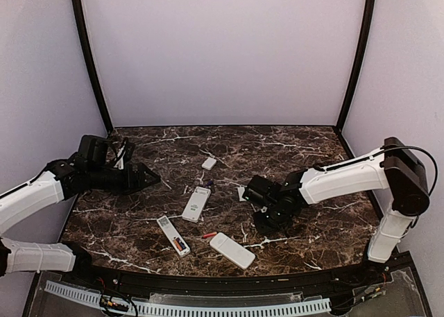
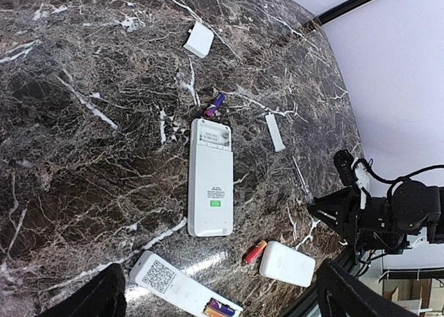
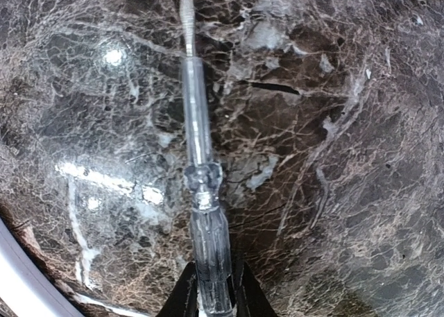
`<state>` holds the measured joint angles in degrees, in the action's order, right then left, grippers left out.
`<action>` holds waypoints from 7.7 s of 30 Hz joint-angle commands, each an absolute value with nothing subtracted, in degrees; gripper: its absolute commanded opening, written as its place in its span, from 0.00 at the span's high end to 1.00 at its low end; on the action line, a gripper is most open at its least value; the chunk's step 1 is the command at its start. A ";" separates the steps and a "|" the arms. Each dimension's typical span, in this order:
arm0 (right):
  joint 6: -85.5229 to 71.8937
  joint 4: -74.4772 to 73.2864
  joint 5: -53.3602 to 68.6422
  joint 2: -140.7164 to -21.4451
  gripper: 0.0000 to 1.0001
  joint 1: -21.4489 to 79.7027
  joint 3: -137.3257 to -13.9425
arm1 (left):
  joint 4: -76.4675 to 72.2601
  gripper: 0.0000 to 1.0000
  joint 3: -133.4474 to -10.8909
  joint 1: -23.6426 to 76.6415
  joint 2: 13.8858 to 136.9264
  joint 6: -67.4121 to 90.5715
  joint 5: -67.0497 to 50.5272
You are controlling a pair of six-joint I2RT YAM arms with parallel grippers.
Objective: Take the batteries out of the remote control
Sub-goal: Pick up the screwdriver from the center of the board, then pass from the right arm to the left, then pass from the left arm to the right, then hold the remote control without the battery cover at the center of the board.
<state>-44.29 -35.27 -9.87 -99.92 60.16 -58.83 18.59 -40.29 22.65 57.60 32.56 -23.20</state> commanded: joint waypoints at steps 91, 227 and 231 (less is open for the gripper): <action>-48.50 29.79 -6.05 -73.89 0.22 69.86 -43.19 | -48.73 1.00 -36.83 42.98 72.66 64.79 -37.52; -50.36 8.72 -14.94 -72.50 1.00 69.86 -45.44 | 25.62 0.19 -36.47 48.63 75.59 33.29 -16.16; -50.29 8.54 -15.12 -72.67 1.00 69.79 -45.53 | 28.16 0.29 -37.95 50.85 76.25 32.93 -12.24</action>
